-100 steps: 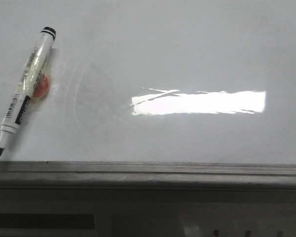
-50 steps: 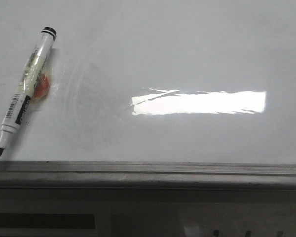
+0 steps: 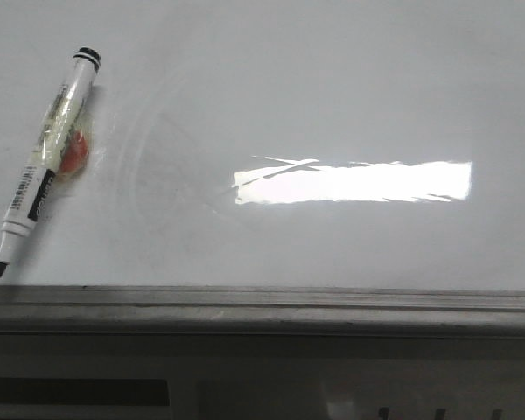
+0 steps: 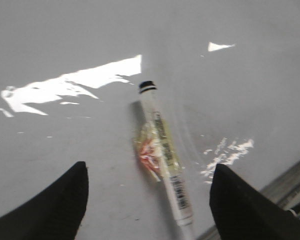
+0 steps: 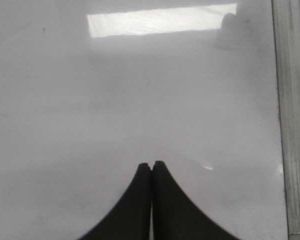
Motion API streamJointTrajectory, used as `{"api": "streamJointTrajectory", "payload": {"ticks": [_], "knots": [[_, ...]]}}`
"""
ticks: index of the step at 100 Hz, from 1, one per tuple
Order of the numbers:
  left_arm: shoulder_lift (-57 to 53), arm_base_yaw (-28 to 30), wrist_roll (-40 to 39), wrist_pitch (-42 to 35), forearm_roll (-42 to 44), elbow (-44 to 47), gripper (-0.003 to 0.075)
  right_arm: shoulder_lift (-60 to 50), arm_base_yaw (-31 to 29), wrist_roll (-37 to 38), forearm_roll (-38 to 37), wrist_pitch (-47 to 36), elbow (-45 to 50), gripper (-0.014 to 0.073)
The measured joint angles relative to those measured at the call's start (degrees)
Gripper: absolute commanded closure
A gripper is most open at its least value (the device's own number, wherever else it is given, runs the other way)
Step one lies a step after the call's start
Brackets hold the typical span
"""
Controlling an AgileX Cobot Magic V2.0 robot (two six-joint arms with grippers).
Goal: Write number 6 on whiteboard
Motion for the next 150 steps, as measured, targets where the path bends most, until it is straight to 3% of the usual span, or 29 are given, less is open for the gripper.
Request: {"api": "streamJointTrajectory", "payload": {"ticks": [17,44,81,98,120,135,150], "knots": [[7.94,-4.82,0.0,-4.9,-0.59,0.0,0.03,0.0,0.0,0.0,0.0,0.0,0.0,0.0657],[18.99,-5.33,-0.11,-14.38,-5.31,0.0,0.03,0.0,0.0,0.0,0.0,0.0,0.0,0.0657],[26.59,-5.55,-0.64,-16.2,-5.87,-1.13,0.0306,0.0,0.0,0.0,0.0,-0.62,0.0,0.0657],[27.97,-5.65,-0.64,-17.07,-5.53,-1.35,0.0437,0.0,0.0,0.0,0.0,-0.62,0.0,0.0657],[28.94,-5.65,-0.64,-15.43,-5.3,-1.47,0.0742,0.0,0.0,0.0,0.0,-1.59,0.0,0.0657],[28.94,-5.65,-0.64,-15.21,-5.19,-1.6,0.0741,0.0,0.43,0.0,0.0,-1.95,0.0,0.0657],[28.57,-5.65,-0.64,-14.52,-3.25,-1.71,0.0741,0.0,5.55,0.0,0.11,-0.95,0.0,0.0657]]}}
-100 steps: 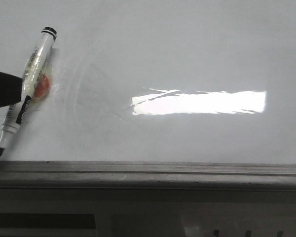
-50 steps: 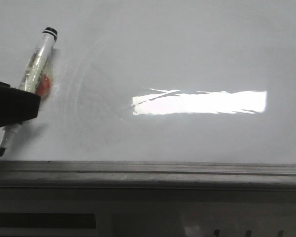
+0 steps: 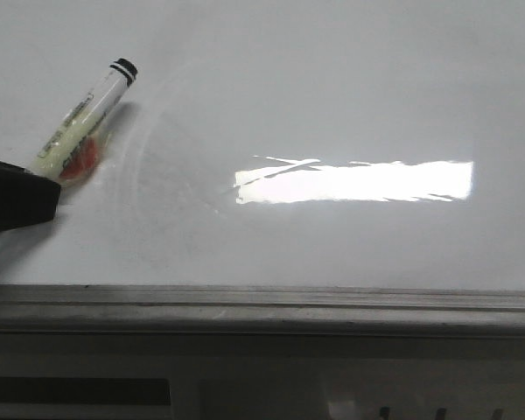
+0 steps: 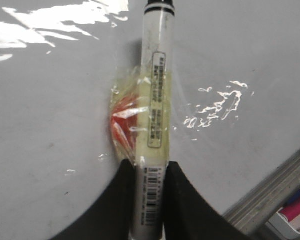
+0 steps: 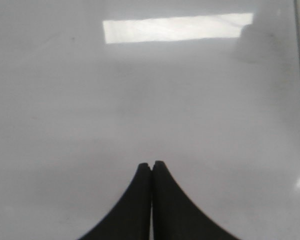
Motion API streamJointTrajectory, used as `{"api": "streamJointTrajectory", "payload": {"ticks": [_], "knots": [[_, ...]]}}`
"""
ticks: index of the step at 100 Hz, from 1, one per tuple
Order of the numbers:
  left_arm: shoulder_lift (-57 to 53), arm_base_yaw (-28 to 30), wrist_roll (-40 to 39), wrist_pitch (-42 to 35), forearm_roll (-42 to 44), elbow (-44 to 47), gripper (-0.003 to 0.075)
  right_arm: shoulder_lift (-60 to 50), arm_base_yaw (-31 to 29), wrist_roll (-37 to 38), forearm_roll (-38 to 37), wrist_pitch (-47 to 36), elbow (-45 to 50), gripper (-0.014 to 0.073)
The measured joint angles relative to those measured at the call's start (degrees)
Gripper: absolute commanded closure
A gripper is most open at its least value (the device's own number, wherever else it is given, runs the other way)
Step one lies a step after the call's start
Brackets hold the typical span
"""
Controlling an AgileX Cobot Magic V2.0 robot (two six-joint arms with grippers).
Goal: Write number 6 on whiteboard
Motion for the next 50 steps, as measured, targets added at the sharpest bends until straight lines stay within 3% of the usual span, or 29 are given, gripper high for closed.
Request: {"api": "streamJointTrajectory", "payload": {"ticks": [33,40,50], "knots": [[-4.05,-6.16,0.0,5.1,13.43,-4.27,0.0741,3.18,14.28,-1.65,0.36,2.99,-4.11,0.065],[-4.05,-7.24,0.0,4.86,16.31,-4.36,0.0741,5.01,17.55,-2.04,1.2,3.39,-5.41,0.0593],[-4.05,-8.0,0.0,3.69,19.12,-4.36,0.0741,7.48,23.03,-2.98,3.28,3.49,-7.61,0.0409]]}}
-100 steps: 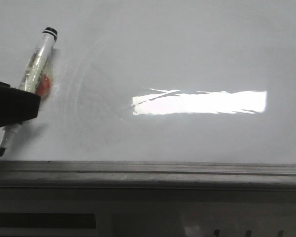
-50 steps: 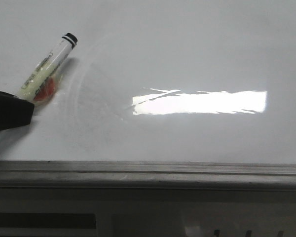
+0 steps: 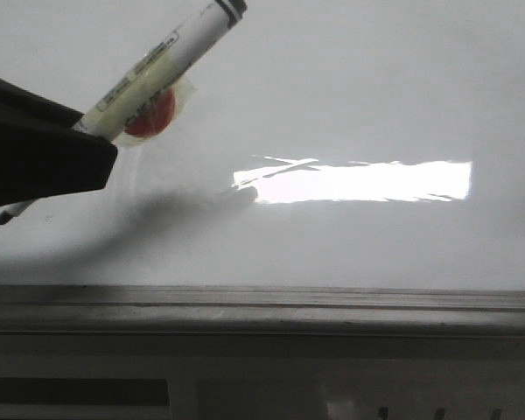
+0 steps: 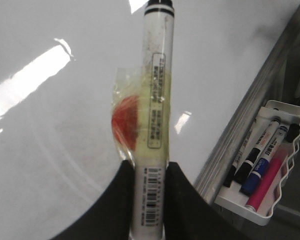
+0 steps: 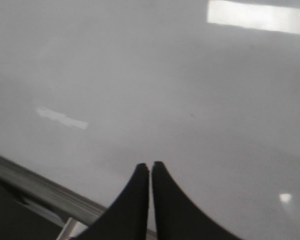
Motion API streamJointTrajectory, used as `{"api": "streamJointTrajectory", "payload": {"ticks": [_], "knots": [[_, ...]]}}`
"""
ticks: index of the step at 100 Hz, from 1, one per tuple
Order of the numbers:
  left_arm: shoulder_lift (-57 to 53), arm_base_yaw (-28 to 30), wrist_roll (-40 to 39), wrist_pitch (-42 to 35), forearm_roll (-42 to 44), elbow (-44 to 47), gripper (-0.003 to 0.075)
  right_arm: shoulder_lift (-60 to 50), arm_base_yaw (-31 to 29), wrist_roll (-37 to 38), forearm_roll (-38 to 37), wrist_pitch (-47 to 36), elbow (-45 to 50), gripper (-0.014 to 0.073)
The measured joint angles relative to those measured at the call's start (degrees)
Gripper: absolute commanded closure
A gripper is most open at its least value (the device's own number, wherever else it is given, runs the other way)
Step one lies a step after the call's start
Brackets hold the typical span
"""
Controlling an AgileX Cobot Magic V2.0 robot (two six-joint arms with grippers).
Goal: Write number 6 on whiteboard
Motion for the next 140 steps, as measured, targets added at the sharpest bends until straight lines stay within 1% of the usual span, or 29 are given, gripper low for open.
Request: {"api": "streamJointTrajectory", "payload": {"ticks": [7,12,14,29,45,61,75,95,109,116,123,140], "knots": [[0.0,0.0,0.0,-1.05,1.6,-0.1,0.0741,1.93,4.57,-0.48,1.4,0.03,-1.88,0.0281],[0.0,0.0,0.0,-1.83,2.79,-0.05,0.0741,3.4,7.87,-0.58,1.89,0.03,-3.26,0.0226],[0.0,0.0,0.0,-2.0,3.08,-0.05,0.0741,4.08,9.28,-0.71,2.04,0.03,-3.83,0.0217],[0.0,-0.05,0.0,-2.72,6.3,-0.05,0.0741,9.58,19.24,-0.92,2.39,-0.43,-7.49,0.022],[0.0,-0.14,0.0,-3.22,10.21,-0.05,0.0741,16.3,26.75,-1.28,2.51,-5.55,-9.91,0.022],[0.0,-0.14,0.0,-6.47,14.18,-0.05,0.0741,22.7,30.45,-1.38,2.51,-9.95,-12.52,0.022],[0.0,-0.14,0.0,-6.97,17.27,-0.05,0.0741,27.18,32.19,-1.38,2.4,-13.64,-13.15,0.022],[0.0,-0.14,0.0,-7.31,18.12,-0.05,0.0741,31.21,33.82,-1.38,2.4,-19.42,-14.54,0.022],[0.0,-0.14,0.0,-7.38,18.25,-0.05,0.0741,32.59,33.82,-1.38,2.4,-21.49,-15.78,0.0222],[0.0,-0.14,0.0,-7.38,18.25,-0.05,0.0741,33.37,33.82,-1.38,2.67,-21.85,-16.05,0.0267],[0.0,-0.14,0.0,-7.38,18.27,-0.05,0.0741,34.16,33.82,-1.38,3.13,-22.56,-16.16,0.0358],[0.11,-0.14,0.0,-7.44,18.27,-0.05,0.0741,34.83,33.82,-1.38,3.5,-22.77,-16.16,0.0655]]}}
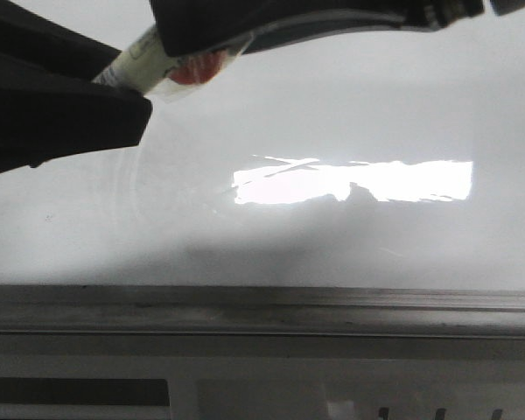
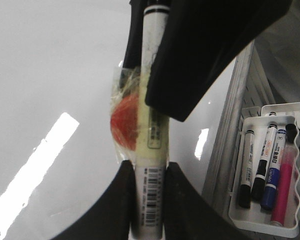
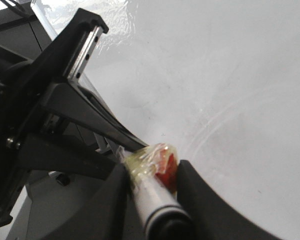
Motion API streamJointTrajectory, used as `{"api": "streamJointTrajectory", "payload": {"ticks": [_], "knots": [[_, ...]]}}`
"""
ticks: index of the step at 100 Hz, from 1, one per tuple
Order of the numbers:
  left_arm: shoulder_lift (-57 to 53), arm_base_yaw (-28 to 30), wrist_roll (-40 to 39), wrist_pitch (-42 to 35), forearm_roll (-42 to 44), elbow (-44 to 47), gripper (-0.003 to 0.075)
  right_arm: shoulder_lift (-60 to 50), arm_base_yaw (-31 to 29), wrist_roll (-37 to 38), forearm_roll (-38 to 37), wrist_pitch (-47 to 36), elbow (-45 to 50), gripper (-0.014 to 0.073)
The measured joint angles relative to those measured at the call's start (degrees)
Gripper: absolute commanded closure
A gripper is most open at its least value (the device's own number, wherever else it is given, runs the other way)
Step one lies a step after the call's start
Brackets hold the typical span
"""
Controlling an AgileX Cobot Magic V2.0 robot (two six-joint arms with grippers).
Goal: Write number 6 on whiteboard
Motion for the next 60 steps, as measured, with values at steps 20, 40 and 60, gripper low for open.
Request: {"api": "streamJointTrajectory", "payload": {"ticks": [20,40,60], "knots": [[0.0,0.0,0.0,0.1,0.1,0.0,0.0735,0.0,0.12,0.0,0.34,0.11,-0.07,0.0657],[0.0,0.0,0.0,0.19,0.12,0.0,0.0463,0.0,0.22,0.0,0.34,0.11,-0.07,0.0657],[-1.81,0.46,0.0,-0.03,-5.15,0.0,0.0323,0.0,-0.83,0.0,1.04,0.6,-0.07,0.0657]]}}
